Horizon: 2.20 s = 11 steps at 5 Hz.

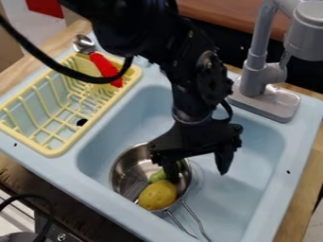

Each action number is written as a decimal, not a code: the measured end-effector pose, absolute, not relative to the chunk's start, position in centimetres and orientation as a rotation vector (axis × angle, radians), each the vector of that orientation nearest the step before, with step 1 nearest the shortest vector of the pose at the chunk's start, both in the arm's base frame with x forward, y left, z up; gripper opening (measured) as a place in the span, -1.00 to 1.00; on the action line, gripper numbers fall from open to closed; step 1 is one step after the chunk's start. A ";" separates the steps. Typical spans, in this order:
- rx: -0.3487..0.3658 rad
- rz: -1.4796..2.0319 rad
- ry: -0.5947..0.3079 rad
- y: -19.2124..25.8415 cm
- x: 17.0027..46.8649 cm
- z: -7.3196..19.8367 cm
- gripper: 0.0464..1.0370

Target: Put the Silver Pot in The Yellow Basket

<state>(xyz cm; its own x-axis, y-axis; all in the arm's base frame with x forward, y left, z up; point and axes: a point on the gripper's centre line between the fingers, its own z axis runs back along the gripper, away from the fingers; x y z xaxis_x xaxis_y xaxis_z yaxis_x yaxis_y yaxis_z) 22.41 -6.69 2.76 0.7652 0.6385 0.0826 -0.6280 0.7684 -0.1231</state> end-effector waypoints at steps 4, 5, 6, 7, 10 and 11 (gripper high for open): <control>-0.034 0.693 -0.112 -7.1 21.7 0.5 0.30; -0.040 0.691 -0.107 -7.2 21.7 0.5 -0.25; -0.029 0.689 -0.099 -6.9 21.6 0.6 -0.71; -0.015 0.702 -0.123 -6.5 21.7 1.8 -0.93; 0.121 0.851 -0.125 -4.3 22.5 6.0 -0.97; 0.125 0.877 -0.104 -2.8 23.4 7.8 -0.97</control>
